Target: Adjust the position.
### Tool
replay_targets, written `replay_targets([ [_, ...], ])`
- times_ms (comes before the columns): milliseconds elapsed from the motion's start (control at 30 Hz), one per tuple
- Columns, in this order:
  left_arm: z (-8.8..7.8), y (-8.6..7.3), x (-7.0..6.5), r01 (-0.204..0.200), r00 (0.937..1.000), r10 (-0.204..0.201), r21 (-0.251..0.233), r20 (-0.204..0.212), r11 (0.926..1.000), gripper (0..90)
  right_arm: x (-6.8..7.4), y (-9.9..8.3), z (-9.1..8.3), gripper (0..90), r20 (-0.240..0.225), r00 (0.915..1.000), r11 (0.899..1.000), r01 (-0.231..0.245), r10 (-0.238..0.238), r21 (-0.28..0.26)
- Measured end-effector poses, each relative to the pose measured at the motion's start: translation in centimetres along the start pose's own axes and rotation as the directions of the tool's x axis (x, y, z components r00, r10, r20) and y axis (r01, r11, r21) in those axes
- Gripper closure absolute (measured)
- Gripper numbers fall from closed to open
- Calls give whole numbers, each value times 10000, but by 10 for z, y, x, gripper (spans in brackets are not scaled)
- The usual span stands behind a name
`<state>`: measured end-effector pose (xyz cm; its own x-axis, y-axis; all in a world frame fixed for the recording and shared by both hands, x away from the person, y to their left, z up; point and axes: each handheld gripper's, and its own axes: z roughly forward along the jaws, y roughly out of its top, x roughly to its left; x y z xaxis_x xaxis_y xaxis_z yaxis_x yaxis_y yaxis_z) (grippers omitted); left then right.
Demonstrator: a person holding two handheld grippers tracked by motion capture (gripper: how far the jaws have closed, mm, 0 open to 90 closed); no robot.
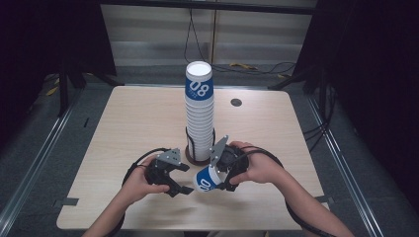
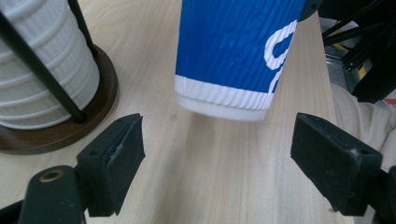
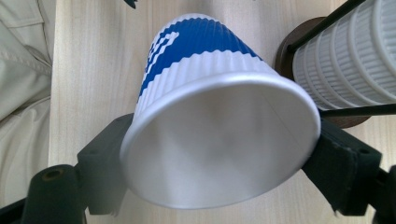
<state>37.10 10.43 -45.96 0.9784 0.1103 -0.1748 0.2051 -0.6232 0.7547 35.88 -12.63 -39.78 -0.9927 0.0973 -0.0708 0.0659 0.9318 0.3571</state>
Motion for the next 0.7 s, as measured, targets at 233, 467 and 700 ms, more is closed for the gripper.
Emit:
replay_targets([
  [233, 3, 1, -1, 239, 9997, -238, -126, 82, 9996, 166, 1, 4, 2, 166, 69, 9991, 9988, 411, -413, 247],
  [467, 6, 4, -2, 322, 9994, -318, -300, 127, 9990, 166, 2, 9, 4, 166, 24, 9988, 9982, 488, -489, 338],
  [700, 9, 7, -2, 349, 9992, -341, -362, 230, 9987, 166, 3, 11, 6, 165, -38, 9980, 9973, 635, -634, 363],
])
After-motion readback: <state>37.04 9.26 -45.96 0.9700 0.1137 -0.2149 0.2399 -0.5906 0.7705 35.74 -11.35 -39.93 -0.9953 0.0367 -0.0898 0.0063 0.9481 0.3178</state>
